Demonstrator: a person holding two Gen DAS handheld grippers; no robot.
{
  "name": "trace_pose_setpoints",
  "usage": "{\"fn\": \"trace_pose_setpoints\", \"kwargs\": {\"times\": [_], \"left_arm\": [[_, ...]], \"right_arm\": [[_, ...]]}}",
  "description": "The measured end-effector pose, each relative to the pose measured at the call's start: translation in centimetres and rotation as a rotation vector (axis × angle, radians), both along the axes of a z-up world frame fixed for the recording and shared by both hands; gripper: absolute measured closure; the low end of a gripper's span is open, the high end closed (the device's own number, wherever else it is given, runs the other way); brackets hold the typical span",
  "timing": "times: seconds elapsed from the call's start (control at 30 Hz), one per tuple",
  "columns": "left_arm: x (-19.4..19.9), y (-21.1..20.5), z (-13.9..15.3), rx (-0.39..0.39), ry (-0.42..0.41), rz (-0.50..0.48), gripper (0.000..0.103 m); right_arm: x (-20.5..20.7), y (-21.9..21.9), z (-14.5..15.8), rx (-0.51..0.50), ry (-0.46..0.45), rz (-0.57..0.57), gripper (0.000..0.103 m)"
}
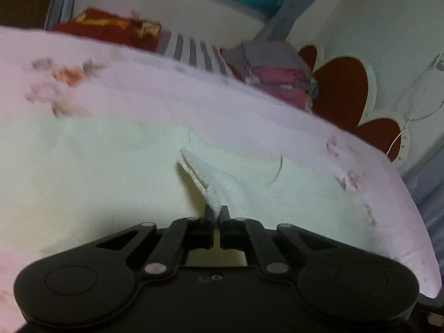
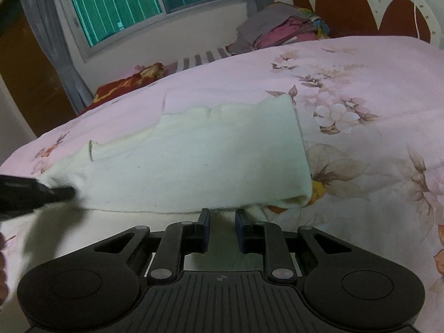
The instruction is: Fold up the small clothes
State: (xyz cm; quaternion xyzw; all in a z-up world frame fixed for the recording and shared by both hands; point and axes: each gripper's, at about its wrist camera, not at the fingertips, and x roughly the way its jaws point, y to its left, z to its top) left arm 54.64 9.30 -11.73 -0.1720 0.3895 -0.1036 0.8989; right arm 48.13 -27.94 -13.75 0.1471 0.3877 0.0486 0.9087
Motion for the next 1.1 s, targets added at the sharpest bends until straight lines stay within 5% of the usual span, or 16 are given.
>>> {"fn": "trace_pose_setpoints", "kwargs": {"times": [0.27,0.4,0.53,0.87,0.93,1.0,1.1], "left_arm": [[-2.3,5.3,0.9,0.073,-0.018,0.085,0.100],[-2.6,5.1,0.9,0.068,-0.013,0.101,0.100],[-2.5,5.3,0.2,0.072,0.007,0.107,0.100],[-2.7,5.2,-1.9,0.103,0.036,0.074,0.099],[-2.6,5.3,-1.8,0.110,0.041,0.060,0.093],[-3.1,6.1,-0.9,0.126,0.029,0.107,0.071],[-4.2,5.4,0.9,0.202,-0.070,0.121,0.061]], "right_arm": [[0.0,-0.6,-0.2,0.003,-0.004,-0.008,0.083],[0.1,-0.5,-0.2,0.002,-0.005,-0.010,0.083],[0.0,-0.8,-0.2,-0.001,0.007,-0.035,0.098],[-0.1,-1.1,2.1,0.001,-0.077,0.004,0.098],[1.1,-0.8,0.8,-0.049,-0.024,0.014,0.101],[1.6,-1.3,0.3,-0.039,-0.003,-0.021,0.103],[1.1,-1.3,1.6,-0.034,-0.055,-0.024,0.103]]}}
